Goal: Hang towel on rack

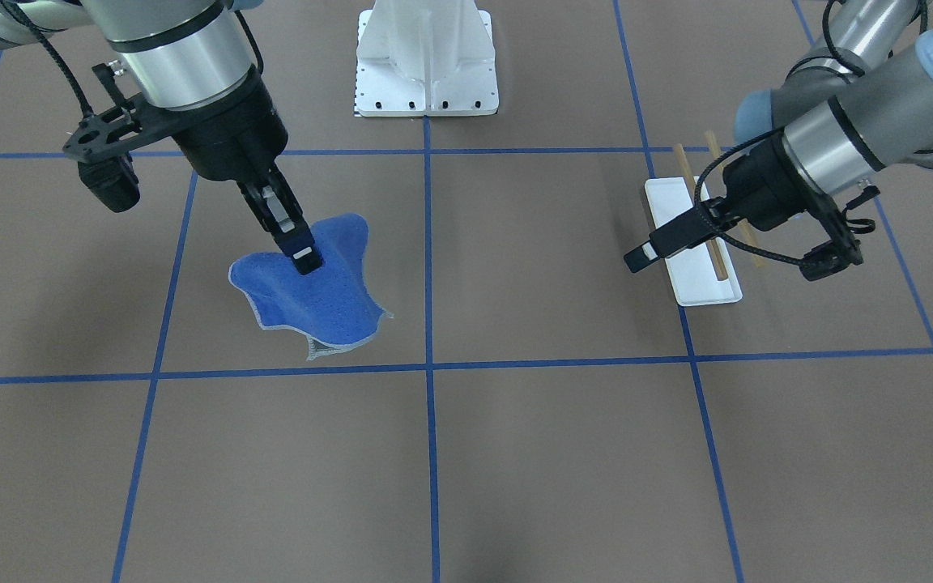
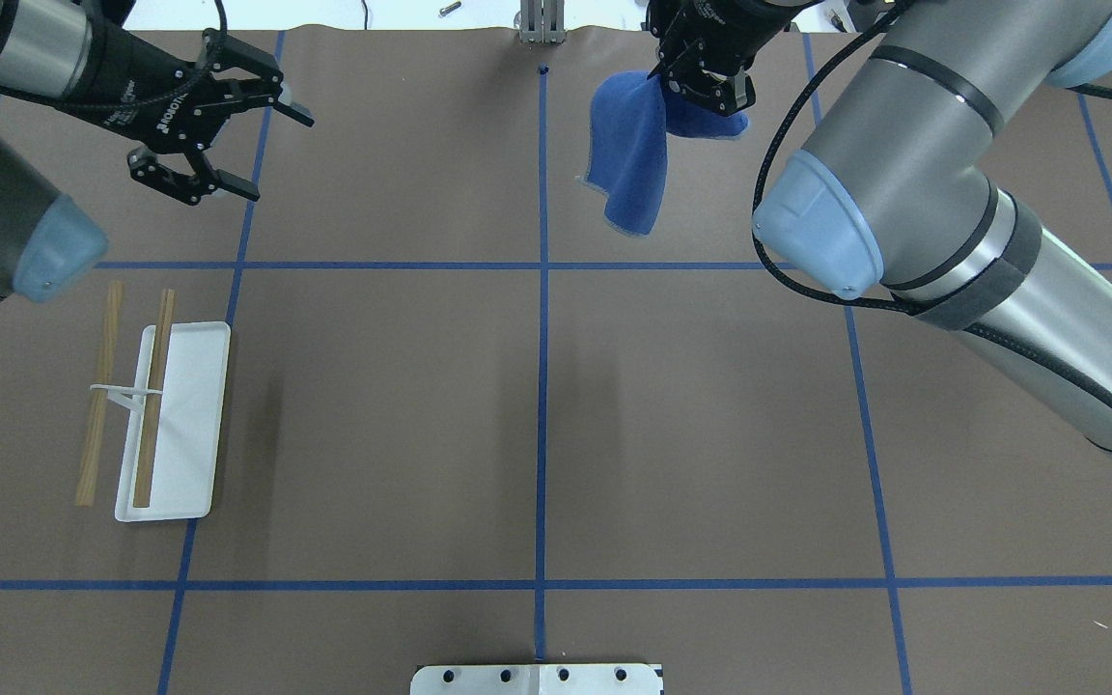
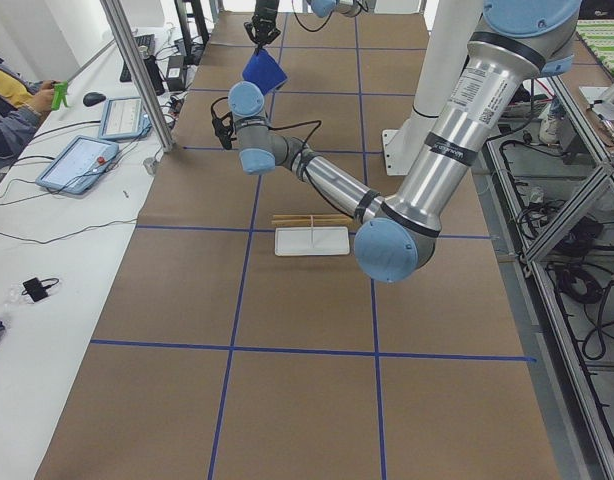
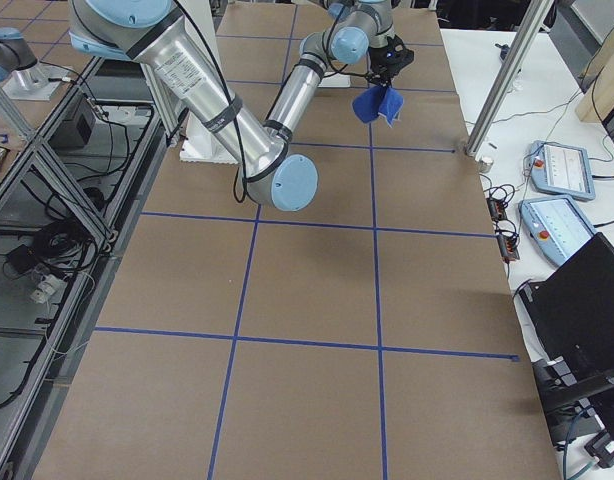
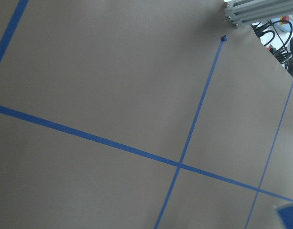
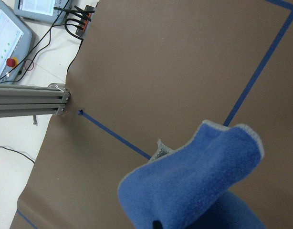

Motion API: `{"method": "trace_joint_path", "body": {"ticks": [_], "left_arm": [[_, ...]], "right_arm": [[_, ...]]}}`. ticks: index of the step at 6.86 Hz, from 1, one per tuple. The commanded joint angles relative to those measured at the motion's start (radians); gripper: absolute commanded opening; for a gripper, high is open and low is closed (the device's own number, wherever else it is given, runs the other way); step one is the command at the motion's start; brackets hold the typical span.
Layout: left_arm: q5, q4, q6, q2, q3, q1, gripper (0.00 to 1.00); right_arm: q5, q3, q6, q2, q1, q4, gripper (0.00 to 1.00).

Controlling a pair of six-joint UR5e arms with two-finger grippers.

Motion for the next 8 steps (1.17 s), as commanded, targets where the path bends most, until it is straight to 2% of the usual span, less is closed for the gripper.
{"method": "trace_joint_path", "body": {"ticks": [1,2,4,6,8], "left_arm": [[0.221,-0.082,-0.549,-0.093,0.000,0.131,0.98],[0.282,-0.084,-0.743,-0.114,-0.003,0.157,0.98],[0.389,-0.081,-1.014,-0.144,-0.015,0.171,0.98],[0.516,-0.078,-1.116,-0.147,-0.037,0.233,0.98],[0.520,-0.071,-1.162,-0.152,-0.050,0.243,0.98]], "right_arm": [[-0.093,0.000,0.130,0.030,-0.036,0.000,0.00],[-0.135,-0.002,0.190,0.039,-0.046,0.000,0.00],[-0.207,-0.006,0.302,0.067,-0.060,0.000,0.00],[-0.236,-0.012,0.379,0.090,-0.061,0.000,0.00],[-0.249,-0.017,0.411,0.103,-0.067,0.008,0.00]]}}
